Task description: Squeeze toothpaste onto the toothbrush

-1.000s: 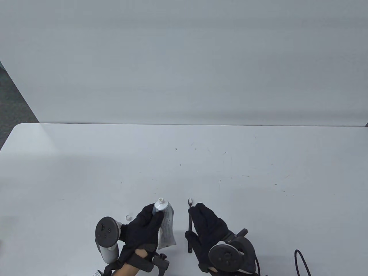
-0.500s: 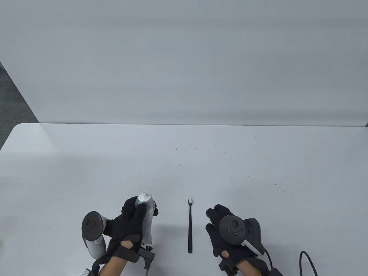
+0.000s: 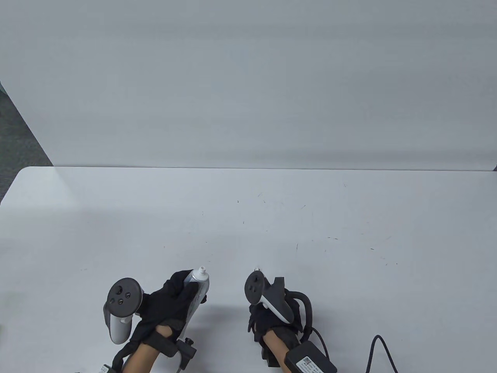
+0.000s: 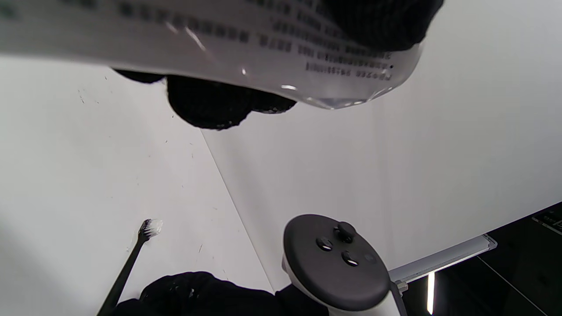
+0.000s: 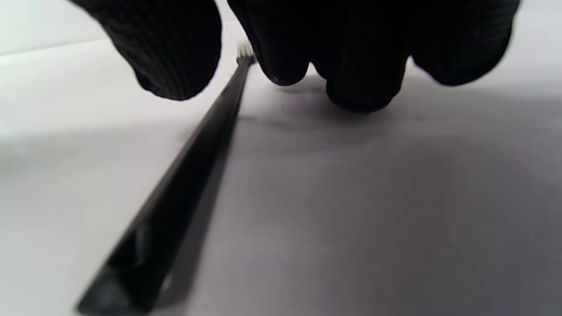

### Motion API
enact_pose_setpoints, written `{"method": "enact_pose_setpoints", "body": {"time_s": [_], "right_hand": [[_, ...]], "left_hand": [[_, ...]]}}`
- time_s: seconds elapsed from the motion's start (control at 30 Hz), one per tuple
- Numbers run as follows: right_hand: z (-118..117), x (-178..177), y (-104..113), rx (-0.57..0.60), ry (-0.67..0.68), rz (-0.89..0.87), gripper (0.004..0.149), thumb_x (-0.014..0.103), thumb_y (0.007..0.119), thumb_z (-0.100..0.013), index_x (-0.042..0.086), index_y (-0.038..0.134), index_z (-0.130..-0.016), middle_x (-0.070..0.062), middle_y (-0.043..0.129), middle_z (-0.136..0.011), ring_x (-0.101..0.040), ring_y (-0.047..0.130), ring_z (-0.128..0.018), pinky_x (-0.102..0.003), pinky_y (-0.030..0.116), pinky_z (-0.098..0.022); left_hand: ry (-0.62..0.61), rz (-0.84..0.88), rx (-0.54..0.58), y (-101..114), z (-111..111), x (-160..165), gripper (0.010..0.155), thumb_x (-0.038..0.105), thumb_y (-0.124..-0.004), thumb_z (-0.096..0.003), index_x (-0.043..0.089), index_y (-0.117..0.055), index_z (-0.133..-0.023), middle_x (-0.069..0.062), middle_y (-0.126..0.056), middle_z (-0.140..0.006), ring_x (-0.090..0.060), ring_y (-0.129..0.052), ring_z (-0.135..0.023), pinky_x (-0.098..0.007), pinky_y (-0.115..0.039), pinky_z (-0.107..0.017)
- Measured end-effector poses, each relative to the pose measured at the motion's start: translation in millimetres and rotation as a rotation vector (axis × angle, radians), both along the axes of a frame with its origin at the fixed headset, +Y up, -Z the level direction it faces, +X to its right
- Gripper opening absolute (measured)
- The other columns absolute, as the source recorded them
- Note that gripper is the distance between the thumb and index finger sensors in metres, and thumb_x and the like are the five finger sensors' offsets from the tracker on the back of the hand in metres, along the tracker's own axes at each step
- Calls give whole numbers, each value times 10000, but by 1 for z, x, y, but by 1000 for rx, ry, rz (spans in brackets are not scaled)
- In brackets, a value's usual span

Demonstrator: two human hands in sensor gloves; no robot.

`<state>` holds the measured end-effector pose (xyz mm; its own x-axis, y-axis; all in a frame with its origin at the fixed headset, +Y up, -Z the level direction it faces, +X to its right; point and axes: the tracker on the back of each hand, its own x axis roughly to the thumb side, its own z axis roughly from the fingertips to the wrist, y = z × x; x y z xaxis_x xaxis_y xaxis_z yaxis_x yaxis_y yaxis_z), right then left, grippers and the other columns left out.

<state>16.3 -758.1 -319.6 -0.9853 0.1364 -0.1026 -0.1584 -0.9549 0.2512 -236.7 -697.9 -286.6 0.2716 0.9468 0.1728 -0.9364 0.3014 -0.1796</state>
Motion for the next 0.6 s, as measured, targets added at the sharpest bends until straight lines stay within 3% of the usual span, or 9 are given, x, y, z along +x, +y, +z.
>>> {"method": "enact_pose_setpoints", "body": {"time_s": [0.2, 0.4, 0.6], "right_hand": [[-3, -13, -8, 60, -110, 90, 536, 332, 819, -397, -12, 743, -800, -229, 706, -879, -391, 866, -607, -575, 782, -391], [-8, -7, -10, 43, -242, -38, 467, 265, 852, -358, -47, 803, -703, -250, 678, -869, -408, 832, -594, -597, 761, -393], [-7, -6, -11, 96, -171, -44, 448, 291, 891, -328, -22, 837, -645, -241, 702, -850, -396, 846, -556, -589, 776, -381]], "left_hand": [[-10, 4, 0, 2, 2, 0, 561, 393, -728, -455, 175, -673, -969, -90, -791, -939, -443, -834, -805, -650, -694, -597], [-2, 9, -13, 1, 1, -1, 563, 393, -737, -453, 183, -678, -972, -95, -798, -935, -446, -841, -800, -648, -700, -594], [-10, -9, -34, -2, -4, -1, 697, 497, -805, -375, 228, -638, -996, -86, -817, -874, -418, -866, -747, -631, -720, -567]]}}
